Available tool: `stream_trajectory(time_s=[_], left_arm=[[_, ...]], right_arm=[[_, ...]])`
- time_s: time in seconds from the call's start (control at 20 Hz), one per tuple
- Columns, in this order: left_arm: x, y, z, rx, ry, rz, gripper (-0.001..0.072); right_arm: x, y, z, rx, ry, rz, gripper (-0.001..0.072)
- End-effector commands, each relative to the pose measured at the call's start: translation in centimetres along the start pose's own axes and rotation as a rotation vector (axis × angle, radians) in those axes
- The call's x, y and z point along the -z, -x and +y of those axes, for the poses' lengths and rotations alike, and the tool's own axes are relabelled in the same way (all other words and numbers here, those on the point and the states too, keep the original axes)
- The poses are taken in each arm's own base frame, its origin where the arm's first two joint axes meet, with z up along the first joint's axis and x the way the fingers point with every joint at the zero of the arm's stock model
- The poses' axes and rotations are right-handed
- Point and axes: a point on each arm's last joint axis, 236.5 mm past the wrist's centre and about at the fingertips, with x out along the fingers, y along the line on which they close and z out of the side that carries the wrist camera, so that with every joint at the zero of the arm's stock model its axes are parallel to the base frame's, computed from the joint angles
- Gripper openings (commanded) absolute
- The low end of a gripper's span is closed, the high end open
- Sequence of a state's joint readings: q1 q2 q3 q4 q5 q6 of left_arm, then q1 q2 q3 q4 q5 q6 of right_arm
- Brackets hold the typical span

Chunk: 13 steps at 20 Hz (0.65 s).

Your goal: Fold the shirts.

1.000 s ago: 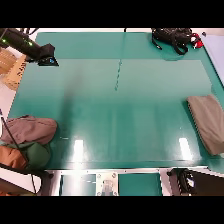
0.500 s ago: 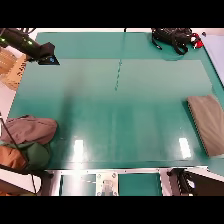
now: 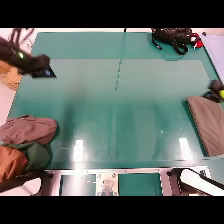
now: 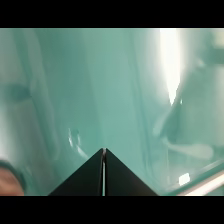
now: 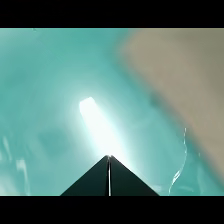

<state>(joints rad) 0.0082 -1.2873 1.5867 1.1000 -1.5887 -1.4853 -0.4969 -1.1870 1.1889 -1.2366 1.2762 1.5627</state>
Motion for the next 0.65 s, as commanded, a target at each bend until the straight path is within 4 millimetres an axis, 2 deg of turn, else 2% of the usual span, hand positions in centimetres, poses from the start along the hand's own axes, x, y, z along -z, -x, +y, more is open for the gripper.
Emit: stream_trajectory(time_s=[0.0, 0.1, 0.2, 0.6], left_arm=[[6.3, -2.7, -0.3, -0.022, 0.05, 0.062, 0.0022], [8.4, -4.1, -0.1, -0.023, 0.064, 0.1, 0.0023], [9.6, -4.8, 0.2, -0.025, 0.086, 0.141, 0.0024], [8.5, -5.0, 0.4, -0.027, 0.086, 0.093, 0.0023]], right_arm=[[3.5, -3.5, 8.3, -0.074, 0.25, 0.05, 0.0016], [3.4, -3.8, 10.5, -0.101, 0.298, 0.017, 0.0016], [4.0, -4.0, 11.5, -0.111, 0.324, 0.023, 0.0016], [4.2, -4.1, 11.8, -0.114, 0.334, 0.024, 0.0016]])
